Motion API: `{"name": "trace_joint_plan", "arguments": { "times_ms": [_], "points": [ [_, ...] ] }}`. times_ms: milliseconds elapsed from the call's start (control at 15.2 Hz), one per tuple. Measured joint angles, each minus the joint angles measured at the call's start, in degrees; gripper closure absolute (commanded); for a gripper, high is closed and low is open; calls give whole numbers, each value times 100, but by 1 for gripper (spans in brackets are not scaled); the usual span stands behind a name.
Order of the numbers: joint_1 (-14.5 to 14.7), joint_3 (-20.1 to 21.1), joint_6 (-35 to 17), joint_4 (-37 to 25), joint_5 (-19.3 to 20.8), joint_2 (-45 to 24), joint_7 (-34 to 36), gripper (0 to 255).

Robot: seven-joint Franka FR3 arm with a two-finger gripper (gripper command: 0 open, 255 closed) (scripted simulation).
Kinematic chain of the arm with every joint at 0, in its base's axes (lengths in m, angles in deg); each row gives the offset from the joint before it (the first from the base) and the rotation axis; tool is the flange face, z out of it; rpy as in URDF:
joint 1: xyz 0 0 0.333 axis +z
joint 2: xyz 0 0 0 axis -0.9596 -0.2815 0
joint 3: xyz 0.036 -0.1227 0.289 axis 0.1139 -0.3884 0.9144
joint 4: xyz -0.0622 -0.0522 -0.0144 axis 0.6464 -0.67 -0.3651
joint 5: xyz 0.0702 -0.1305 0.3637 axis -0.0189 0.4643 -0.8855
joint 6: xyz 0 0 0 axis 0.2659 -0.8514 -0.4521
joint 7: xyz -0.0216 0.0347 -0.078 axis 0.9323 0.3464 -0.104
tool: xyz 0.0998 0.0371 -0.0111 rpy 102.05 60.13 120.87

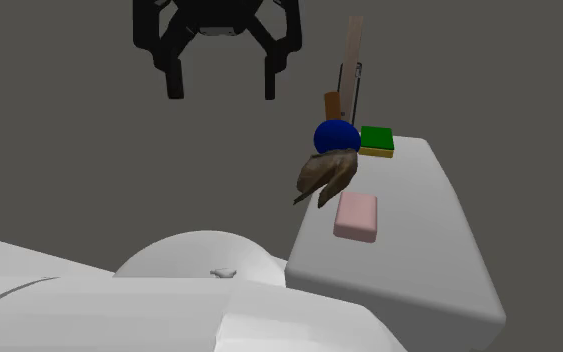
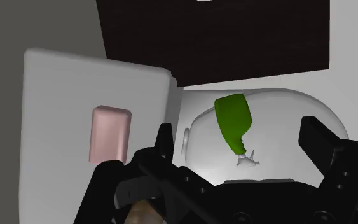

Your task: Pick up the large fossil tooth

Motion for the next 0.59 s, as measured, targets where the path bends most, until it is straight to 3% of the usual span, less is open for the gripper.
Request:
{"name": "trace_joint_plan", "arguments": {
  "times_ms": [264, 594],
  "points": [
    [-122, 416, -379, 23, 208, -418, 586, 0],
    [-538, 1247, -1129, -28, 947, -1555, 2082, 0]
  ]
}}
